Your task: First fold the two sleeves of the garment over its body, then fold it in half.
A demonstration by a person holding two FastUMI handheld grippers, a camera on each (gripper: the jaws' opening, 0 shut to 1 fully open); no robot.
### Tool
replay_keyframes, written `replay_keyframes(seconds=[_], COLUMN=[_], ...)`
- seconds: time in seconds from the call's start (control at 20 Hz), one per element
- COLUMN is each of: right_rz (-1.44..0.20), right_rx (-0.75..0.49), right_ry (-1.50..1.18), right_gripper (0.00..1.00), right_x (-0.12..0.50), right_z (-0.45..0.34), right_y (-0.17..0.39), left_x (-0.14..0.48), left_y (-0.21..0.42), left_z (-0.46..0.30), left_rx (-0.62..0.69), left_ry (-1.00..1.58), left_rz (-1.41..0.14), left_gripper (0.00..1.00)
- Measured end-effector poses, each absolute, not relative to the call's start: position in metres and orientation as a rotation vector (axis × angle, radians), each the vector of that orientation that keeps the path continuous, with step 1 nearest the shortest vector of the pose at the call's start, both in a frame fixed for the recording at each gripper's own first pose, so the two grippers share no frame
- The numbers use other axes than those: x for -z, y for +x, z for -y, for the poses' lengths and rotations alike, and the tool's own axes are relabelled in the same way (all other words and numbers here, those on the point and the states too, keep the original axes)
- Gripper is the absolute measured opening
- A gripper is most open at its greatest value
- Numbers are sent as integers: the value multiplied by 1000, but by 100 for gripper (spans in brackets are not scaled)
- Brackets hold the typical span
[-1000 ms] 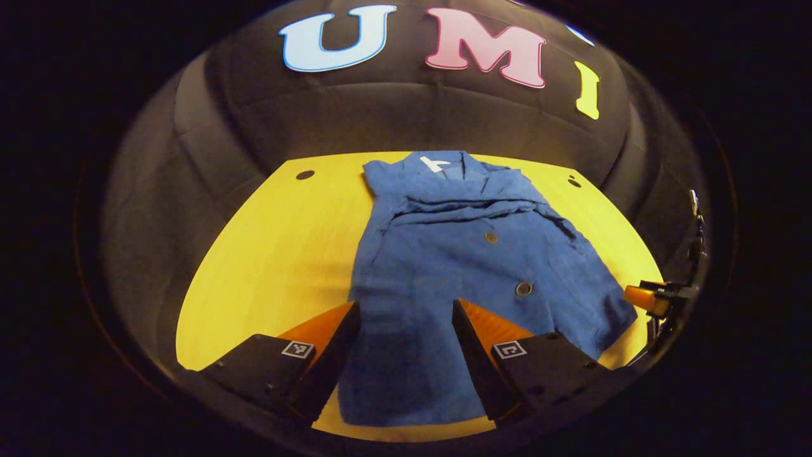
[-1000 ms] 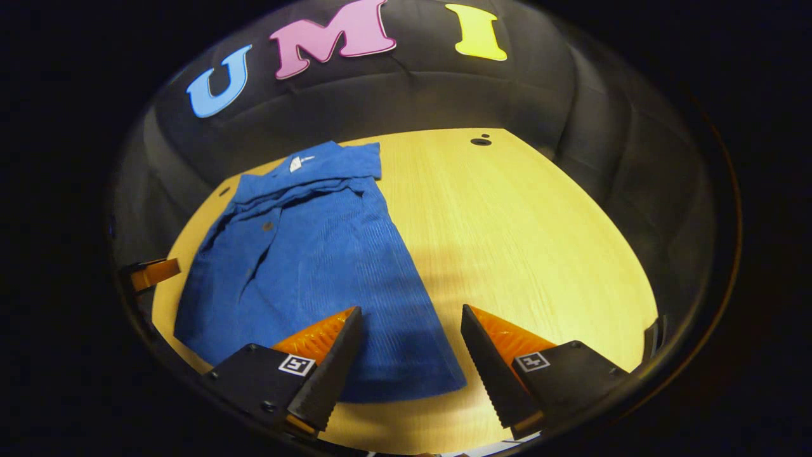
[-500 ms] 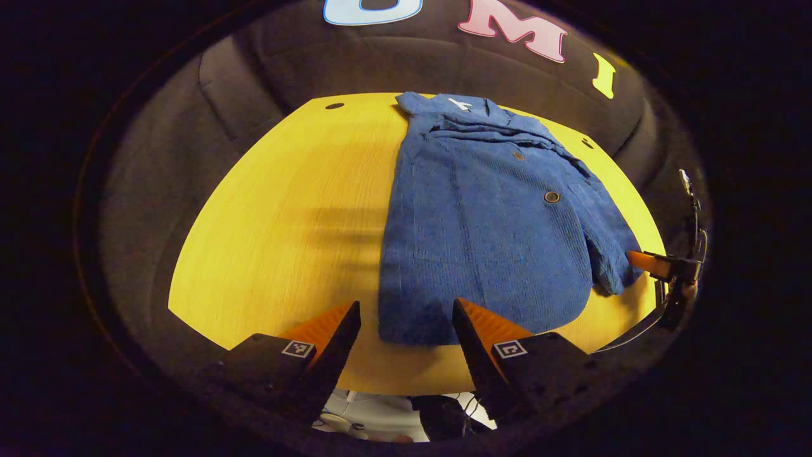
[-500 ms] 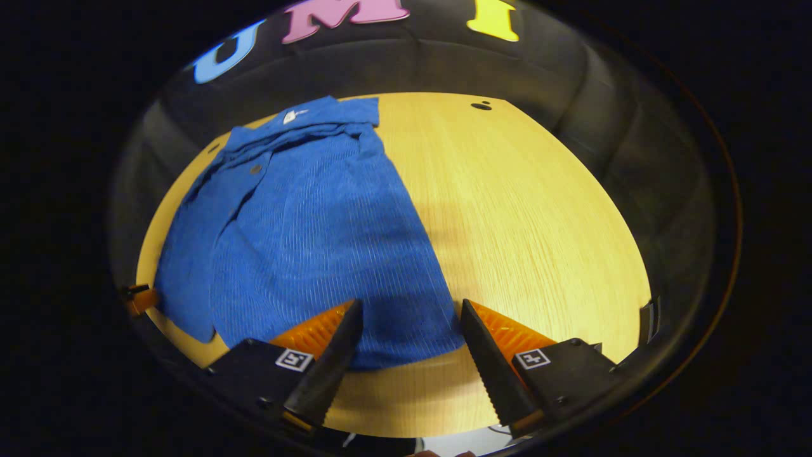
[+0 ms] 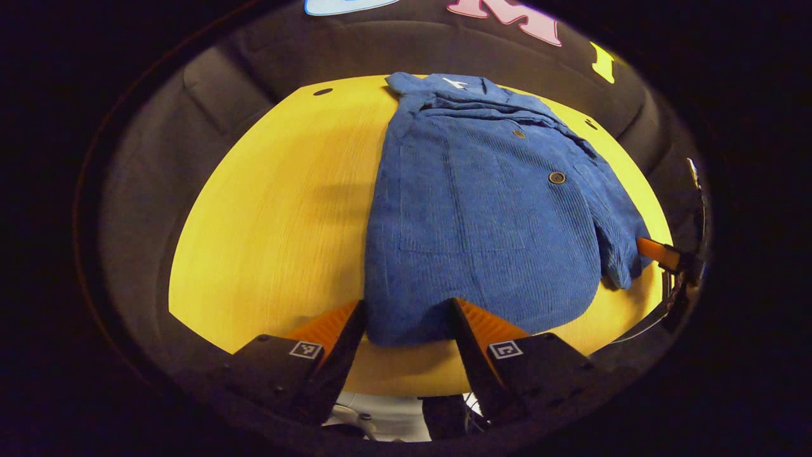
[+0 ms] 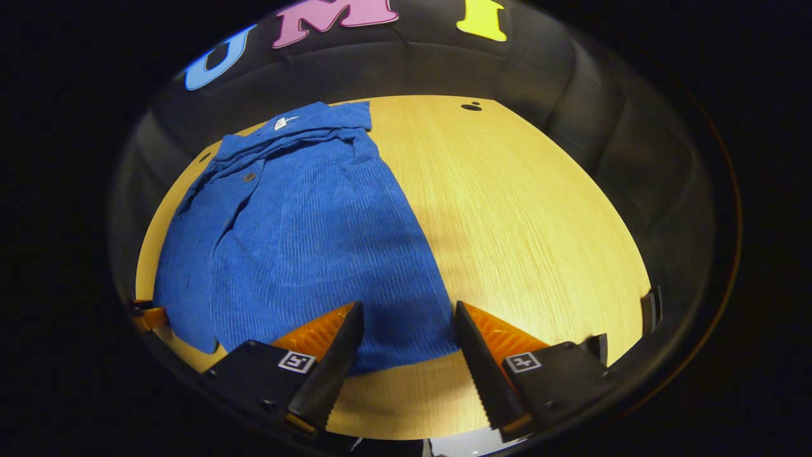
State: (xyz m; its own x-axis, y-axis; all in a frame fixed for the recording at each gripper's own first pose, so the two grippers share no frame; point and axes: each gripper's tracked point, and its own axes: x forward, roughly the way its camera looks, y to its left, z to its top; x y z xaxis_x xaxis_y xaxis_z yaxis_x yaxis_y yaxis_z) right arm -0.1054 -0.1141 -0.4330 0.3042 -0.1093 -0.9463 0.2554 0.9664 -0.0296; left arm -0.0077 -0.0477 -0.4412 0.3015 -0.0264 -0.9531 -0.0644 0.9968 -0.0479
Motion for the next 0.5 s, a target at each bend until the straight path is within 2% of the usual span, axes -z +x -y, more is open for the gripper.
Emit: replay_keyframes(seconds=[0.05,0.1,0.15,0.2,0.25,0.3,0.4,0.45,0.5], right_rz=[-1240,-1244,-1242,-1245,-1250,-1255,-1258,-1247,-1247], right_rx=[238,238,240,232,230,222,211,235,231], right_ry=[136,136,132,147,140,133,161,178,174], right_gripper=[90,90,82,81,77,67,60,12,14], right_x=[433,432,434,436,436,435,434,436,436], right_z=[113,111,112,108,107,107,102,104,102], right_y=[-103,-103,-101,-100,-98,-99,-97,-95,-94], left_x=[444,445,449,447,448,448,446,445,448], left_y=[-5,-4,-4,-3,-1,-1,0,2,2], left_z=[52,57,62,67,69,71,79,80,81], left_rx=[-46,-38,-24,-18,-19,-16,29,51,43], left_ry=[-101,-103,-100,-103,-107,-106,-121,-125,-140], left_rz=[-1264,-1268,-1266,-1264,-1265,-1265,-1271,-1276,-1280], left_gripper=[69,54,50,32,24,12,11,11,10])
